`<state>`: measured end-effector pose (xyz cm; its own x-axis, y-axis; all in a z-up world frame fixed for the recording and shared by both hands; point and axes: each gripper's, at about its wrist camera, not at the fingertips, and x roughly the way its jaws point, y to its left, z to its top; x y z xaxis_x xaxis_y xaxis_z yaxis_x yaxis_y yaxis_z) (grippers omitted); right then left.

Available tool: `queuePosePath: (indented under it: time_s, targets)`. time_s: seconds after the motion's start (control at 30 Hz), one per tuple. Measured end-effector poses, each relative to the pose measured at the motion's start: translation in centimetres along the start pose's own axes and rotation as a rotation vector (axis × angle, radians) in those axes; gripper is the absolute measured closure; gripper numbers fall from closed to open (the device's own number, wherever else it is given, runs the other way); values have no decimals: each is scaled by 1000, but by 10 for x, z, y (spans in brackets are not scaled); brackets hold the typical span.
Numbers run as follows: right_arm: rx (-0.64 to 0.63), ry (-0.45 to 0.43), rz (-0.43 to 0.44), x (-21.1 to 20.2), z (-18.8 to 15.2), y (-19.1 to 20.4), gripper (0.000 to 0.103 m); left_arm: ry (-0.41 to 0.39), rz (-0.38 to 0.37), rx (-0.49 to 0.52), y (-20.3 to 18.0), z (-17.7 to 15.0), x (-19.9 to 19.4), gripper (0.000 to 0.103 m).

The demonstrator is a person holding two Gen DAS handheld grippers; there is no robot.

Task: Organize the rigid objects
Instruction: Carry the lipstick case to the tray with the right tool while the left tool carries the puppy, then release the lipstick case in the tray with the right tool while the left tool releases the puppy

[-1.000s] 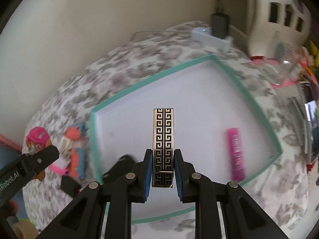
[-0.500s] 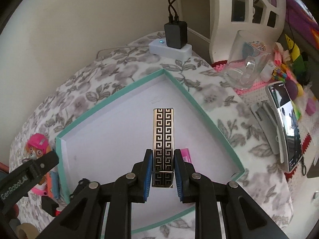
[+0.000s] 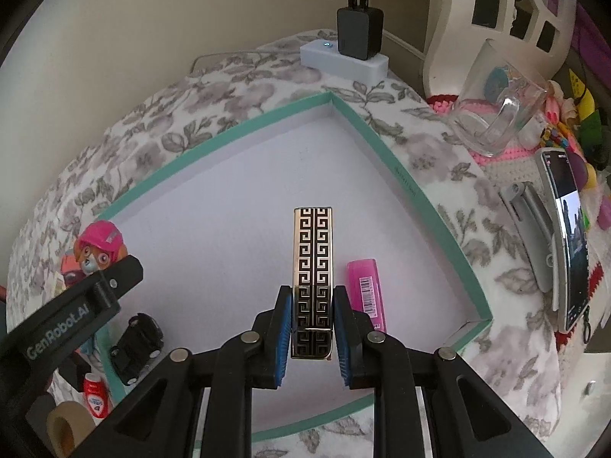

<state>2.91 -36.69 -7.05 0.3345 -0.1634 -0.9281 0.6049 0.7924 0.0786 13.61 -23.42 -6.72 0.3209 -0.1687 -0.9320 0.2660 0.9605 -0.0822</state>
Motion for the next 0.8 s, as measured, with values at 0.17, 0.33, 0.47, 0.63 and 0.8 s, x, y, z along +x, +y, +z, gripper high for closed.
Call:
queuePosePath:
  time_s: [0.17, 0.33, 0.47, 0.63, 0.8]
  targets:
    - [-26, 11, -4, 4, -2, 5, 81, 12, 15, 1, 3, -1, 7, 31]
    - [-48, 22, -8, 7, -4, 9, 81, 24, 22, 6, 3, -2, 10, 31]
    - [-54, 31, -8, 9, -5, 10, 81, 28, 27, 2, 5, -3, 10, 31]
    - [-65, 24, -8, 8, -5, 12, 80, 43, 17, -26, 11, -4, 12, 29]
    - [-88, 2, -9, 5, -4, 16, 80, 29, 10, -36, 14, -4, 6, 22]
